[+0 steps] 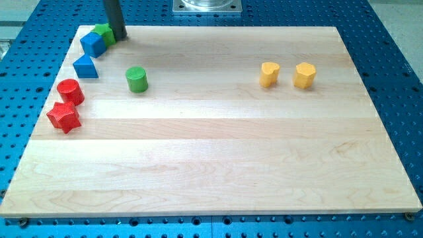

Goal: Push the blue blocks below the green star

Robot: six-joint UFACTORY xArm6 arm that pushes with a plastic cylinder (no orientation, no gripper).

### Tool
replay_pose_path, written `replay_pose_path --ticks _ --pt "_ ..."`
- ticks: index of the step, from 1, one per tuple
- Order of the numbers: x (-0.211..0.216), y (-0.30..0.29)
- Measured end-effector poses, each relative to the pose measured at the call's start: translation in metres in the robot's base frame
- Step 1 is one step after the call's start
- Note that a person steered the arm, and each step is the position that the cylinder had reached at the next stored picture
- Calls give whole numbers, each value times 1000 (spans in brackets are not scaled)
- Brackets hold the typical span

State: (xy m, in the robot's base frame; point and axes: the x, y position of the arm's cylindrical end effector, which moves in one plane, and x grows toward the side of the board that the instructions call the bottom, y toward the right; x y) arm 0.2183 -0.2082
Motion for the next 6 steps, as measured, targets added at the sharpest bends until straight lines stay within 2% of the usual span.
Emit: replay_pose_path --ticks 1,2,4,5,6 --pt "-2 24" --pt "-26 13" --pt "-27 -94" --pt "-10 -93" --pt "37 -58"
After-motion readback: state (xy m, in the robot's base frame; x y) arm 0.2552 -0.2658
